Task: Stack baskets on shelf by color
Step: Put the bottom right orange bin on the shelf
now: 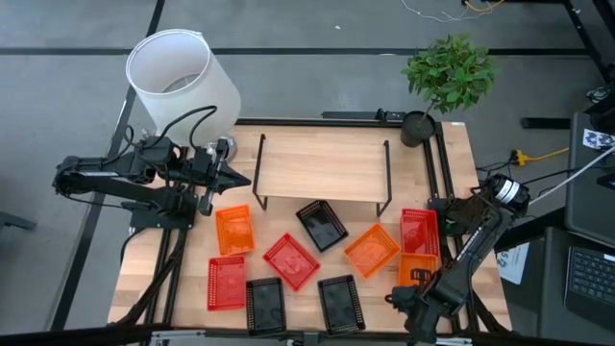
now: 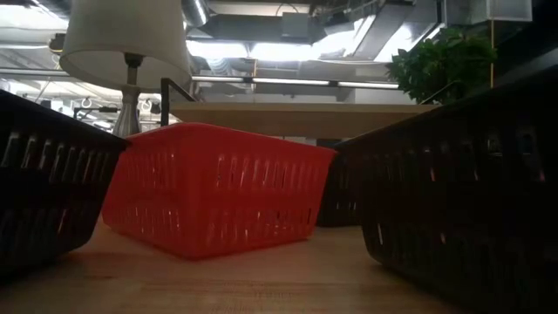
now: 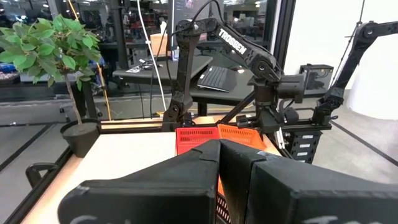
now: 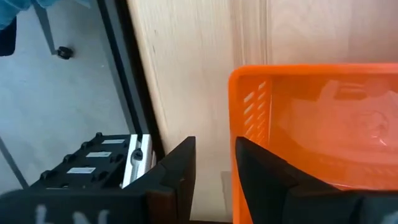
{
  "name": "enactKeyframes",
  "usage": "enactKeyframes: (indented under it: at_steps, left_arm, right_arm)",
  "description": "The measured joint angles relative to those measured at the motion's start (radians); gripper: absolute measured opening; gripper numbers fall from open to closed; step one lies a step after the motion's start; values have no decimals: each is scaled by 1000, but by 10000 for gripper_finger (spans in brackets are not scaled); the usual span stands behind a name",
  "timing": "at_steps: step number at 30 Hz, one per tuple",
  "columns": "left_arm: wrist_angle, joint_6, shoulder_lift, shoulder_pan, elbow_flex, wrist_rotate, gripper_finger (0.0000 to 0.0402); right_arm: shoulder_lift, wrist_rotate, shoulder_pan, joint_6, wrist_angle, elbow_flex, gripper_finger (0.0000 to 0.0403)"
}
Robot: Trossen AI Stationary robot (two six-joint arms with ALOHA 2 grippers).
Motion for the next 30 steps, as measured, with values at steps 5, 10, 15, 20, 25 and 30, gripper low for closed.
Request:
enactKeyframes:
  at_steps: [5,10,15,20,25,30]
  left_arm:
    - [0,0,0,0,0,0,0]
    - [0,0,0,0,0,0,0]
    - [0,0,0,0,0,0,0]
    - [0,0,0,0,0,0,0]
    - [0,0,0,0,0,0,0]
    - [0,0,0,0,0,0,0]
  right_arm:
    - [0,-17,-12,-9,-47,86,119]
    - [-2,85,-12,-29,-219,240,119]
    - [2,222,4,-29,-264,258,119]
    - [44,155,5,22,-267,215,119]
    - [96,102,5,27,-257,213,119]
    - [135,87,14,29,-251,212,119]
